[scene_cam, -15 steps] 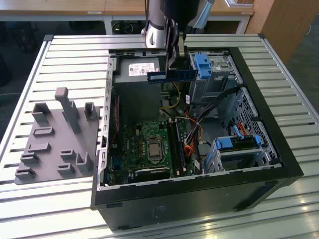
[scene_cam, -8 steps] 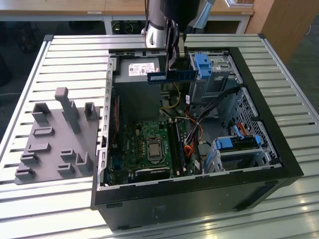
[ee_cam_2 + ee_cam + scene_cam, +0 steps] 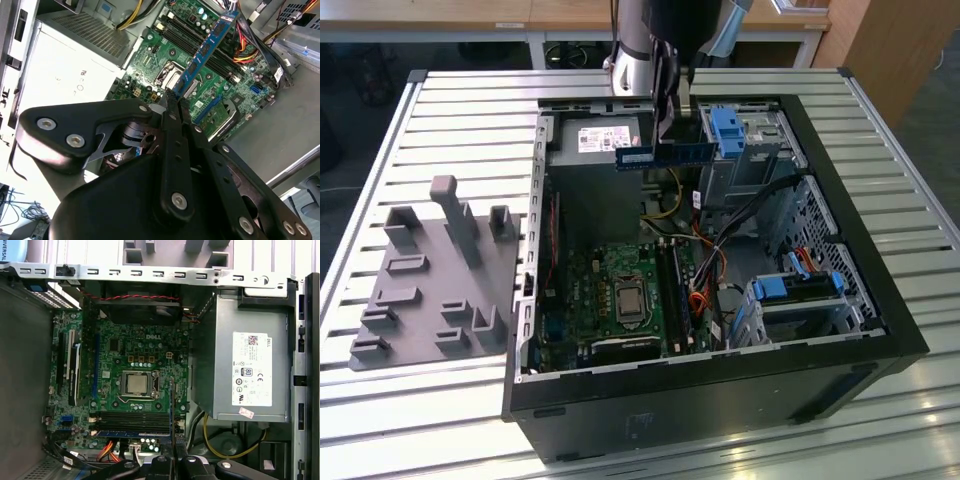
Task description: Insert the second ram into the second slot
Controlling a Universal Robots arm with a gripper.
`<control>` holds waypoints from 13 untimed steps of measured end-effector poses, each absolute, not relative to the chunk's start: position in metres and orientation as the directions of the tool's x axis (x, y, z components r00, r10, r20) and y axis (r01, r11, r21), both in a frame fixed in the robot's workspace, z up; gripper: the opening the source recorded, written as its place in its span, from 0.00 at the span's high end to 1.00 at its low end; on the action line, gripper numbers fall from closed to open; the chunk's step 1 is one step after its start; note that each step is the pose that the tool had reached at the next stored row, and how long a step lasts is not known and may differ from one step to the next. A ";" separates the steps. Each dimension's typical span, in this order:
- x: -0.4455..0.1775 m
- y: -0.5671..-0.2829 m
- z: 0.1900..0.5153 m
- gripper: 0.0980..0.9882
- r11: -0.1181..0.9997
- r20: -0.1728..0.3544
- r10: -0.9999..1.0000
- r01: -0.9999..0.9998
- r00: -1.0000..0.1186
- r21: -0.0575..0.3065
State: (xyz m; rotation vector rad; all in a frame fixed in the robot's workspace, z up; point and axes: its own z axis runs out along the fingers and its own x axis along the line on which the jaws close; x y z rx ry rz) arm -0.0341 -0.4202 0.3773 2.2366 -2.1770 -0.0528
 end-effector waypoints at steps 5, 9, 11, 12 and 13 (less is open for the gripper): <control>-0.034 -0.421 0.377 0.96 -0.027 -0.010 -1.000 -0.999 0.027 0.038; -0.034 -0.422 0.377 0.96 -0.027 -0.010 -1.000 -0.999 0.027 0.038; -0.034 -0.423 0.377 0.96 -0.027 -0.009 -1.000 -0.999 0.027 0.038; -0.034 -0.423 0.377 0.96 -0.027 -0.009 -1.000 -0.999 0.027 0.038; -0.034 -0.424 0.377 0.96 -0.027 -0.009 -1.000 -0.999 0.027 0.038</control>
